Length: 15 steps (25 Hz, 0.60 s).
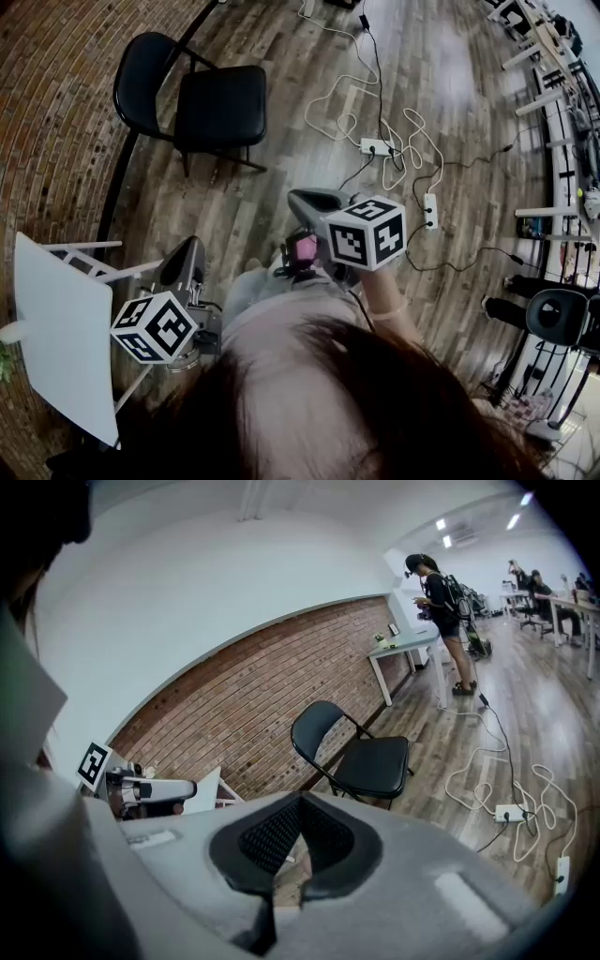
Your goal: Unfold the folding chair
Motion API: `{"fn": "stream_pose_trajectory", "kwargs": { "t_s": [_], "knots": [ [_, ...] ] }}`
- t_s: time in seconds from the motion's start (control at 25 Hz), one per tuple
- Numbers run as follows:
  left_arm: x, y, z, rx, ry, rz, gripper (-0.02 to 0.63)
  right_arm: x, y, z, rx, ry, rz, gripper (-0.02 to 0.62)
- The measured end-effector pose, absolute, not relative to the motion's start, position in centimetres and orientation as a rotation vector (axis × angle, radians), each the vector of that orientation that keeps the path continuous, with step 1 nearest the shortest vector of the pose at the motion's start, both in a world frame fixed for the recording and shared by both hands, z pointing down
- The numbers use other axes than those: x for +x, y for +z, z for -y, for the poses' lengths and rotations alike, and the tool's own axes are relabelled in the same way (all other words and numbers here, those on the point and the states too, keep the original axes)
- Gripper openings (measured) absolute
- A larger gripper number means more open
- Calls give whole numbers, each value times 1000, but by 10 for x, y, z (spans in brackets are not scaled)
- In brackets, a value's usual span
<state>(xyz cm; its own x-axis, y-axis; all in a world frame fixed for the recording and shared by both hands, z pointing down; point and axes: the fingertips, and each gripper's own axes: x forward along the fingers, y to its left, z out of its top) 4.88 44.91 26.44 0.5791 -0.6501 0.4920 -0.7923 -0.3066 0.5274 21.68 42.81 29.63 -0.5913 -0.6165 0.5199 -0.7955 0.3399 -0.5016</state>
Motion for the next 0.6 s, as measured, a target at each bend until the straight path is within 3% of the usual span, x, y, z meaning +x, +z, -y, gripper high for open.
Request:
{"fn": "stream_pose_trajectory", "kwargs": {
  "t_s": [0.6],
  "knots": [
    [67,258,-445,2071,143,1027,-3,224,303,-423,1305,1115,2333,-6]
  ]
}}
